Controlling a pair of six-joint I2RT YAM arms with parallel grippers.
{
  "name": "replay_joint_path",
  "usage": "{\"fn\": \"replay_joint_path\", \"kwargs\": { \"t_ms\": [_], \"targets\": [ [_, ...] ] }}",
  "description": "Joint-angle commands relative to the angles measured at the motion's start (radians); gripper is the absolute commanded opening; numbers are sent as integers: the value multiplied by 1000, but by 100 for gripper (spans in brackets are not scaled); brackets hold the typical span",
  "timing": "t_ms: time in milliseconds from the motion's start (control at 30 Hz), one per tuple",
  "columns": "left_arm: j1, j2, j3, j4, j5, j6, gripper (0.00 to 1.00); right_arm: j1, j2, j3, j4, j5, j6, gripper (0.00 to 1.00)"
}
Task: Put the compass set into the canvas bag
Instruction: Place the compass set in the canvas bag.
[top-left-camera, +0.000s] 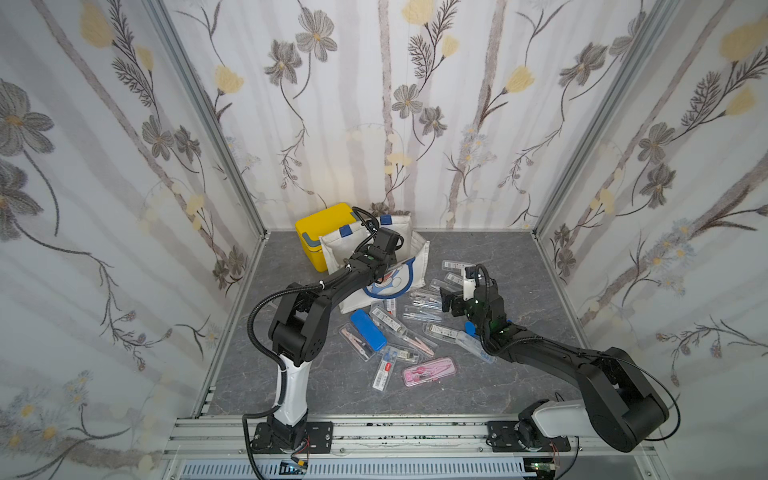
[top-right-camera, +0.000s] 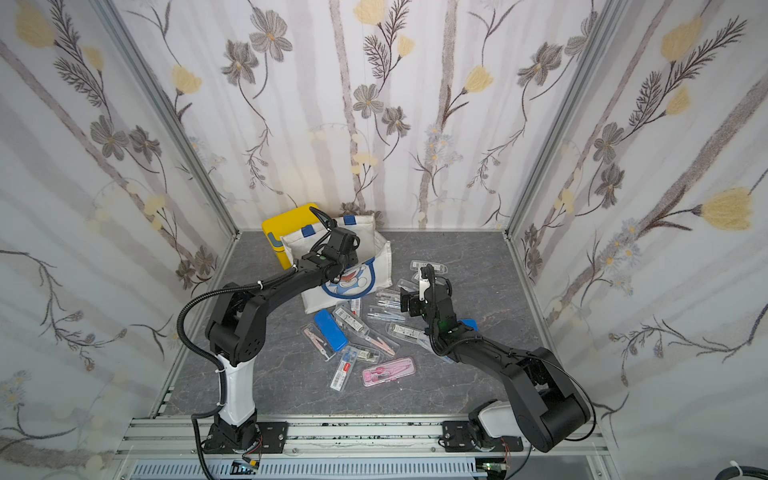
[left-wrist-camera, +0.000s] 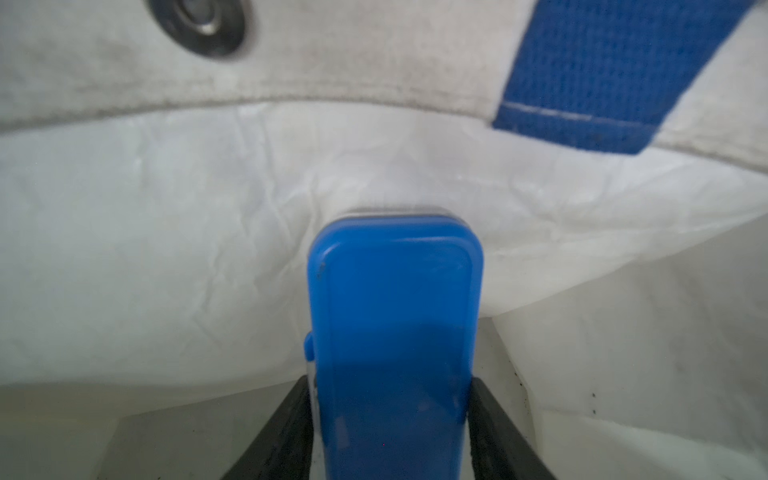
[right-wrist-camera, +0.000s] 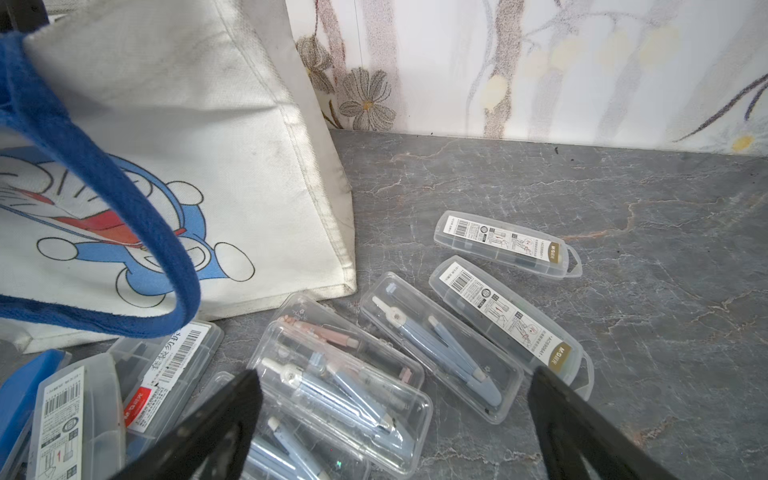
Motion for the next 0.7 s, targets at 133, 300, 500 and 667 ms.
{"fn": "replay_joint_path", "kwargs": {
  "t_ms": [133, 300, 500, 667],
  "targets": [
    [1, -10, -36, 38, -38, 19, 63, 0, -18, 16, 8, -8, -1, 100],
    [1, -18, -38, 30, -60, 23, 73, 1, -15, 26, -7, -9, 7, 100],
    [1, -45, -10, 30, -54, 43, 84, 0, -13, 50, -42, -4, -14, 99],
    [1, -88, 28, 28, -19, 66, 93, 1, -9, 79, -78, -11, -48, 100]
  ]
}}
